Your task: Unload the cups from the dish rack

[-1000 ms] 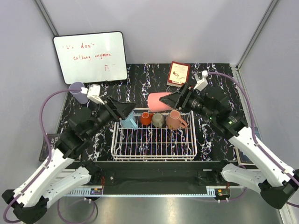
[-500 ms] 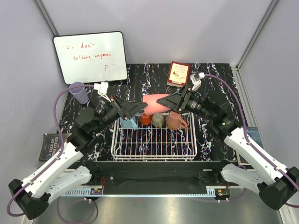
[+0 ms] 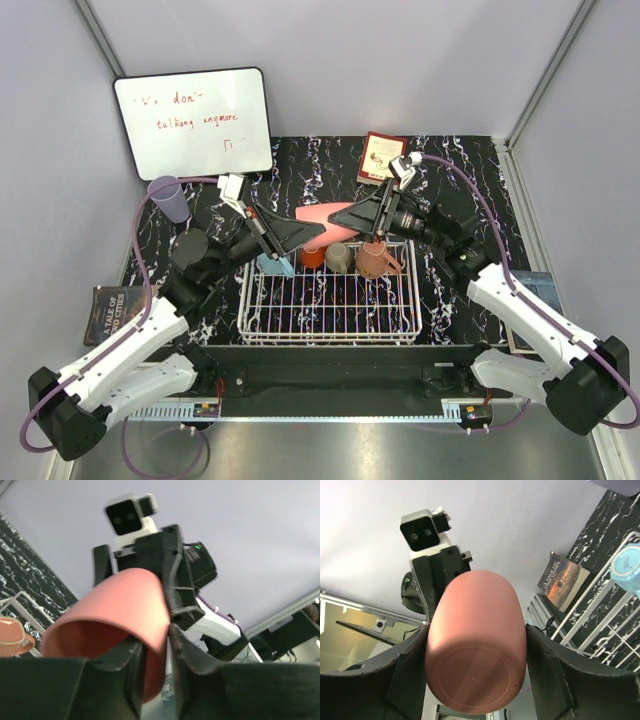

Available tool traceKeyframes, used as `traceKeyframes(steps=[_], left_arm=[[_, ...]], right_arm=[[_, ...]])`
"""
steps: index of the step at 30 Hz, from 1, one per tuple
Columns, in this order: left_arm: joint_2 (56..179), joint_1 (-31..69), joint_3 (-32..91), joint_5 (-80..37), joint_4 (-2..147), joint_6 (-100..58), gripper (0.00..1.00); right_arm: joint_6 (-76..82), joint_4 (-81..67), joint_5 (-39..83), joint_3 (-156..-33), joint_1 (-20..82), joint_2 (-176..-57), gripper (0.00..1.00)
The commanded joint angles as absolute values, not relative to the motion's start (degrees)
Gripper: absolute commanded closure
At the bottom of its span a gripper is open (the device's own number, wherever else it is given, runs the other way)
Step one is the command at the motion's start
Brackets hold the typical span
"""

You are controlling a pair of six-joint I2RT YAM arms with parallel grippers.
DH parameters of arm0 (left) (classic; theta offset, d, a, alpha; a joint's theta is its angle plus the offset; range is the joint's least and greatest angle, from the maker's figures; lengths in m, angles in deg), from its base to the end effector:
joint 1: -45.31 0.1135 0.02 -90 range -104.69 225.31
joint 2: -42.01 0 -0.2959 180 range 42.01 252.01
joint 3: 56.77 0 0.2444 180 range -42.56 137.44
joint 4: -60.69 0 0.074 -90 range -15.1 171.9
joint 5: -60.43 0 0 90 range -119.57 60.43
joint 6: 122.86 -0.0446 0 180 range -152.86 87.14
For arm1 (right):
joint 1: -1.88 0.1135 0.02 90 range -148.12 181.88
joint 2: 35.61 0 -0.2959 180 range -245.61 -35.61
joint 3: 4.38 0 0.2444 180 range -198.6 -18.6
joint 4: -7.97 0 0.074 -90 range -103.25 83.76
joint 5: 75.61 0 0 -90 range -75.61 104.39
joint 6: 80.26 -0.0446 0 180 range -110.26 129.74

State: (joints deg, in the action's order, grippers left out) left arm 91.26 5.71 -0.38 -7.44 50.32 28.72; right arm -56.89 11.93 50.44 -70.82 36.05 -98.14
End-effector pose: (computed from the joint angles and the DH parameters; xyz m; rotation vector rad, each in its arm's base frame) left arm 0.1275 -0.1273 0.4027 0.1038 1.5053 -1.7174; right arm 0.1808 0.1545 0.4078 -0.1311 1.7648 1.8100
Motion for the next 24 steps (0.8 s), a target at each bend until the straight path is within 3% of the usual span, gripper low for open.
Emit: traceKeyframes(steps=[1,3,5,6,8,9,11,19,24], left_arm=[[91.4,5.4,-0.4,-4.8,46.7,28.9,1.00],[91.1,5.5,0.1,-5.0,49.6,28.3,1.00],[90.6,5.5,1.4,-6.7,57.5,25.6,1.00],[90.5,5.4,4.2,-7.7,61.4,24.1,1.00],[90.5,5.5,7.2,-10.7,72.5,18.6,1.00],[90.3,5.5,9.8,-12.4,76.2,16.8,1.00],[89.7,5.6,12.5,-18.6,85.0,12.0,1.00],[96.3,11.3,32.5,-38.8,113.3,0.1,1.00],[109.0,25.6,45.4,-43.4,126.6,-4.6,1.00]], right_arm=[[-57.5,16.4,53.4,-72.6,36.1,-97.2,1.00],[-55.6,13.5,53.0,-73.3,36.1,-96.3,0.96],[-49.9,4.6,50.9,-76.1,36.0,-95.2,0.70],[-47.8,1.3,48.0,-77.1,36.0,-93.9,0.46],[-41.5,-9.7,43.9,-80.5,36.1,-92.7,0.31],[-39.9,-12.5,39.7,-81.3,36.1,-91.4,0.14],[-35.7,-20.6,35.3,-84.4,36.1,-90.4,0.01],[-27.3,-43.7,15.2,-95.0,36.1,-92.3,0.00],[-26.3,-55.4,6.9,-98.3,36.1,-98.4,0.00]])
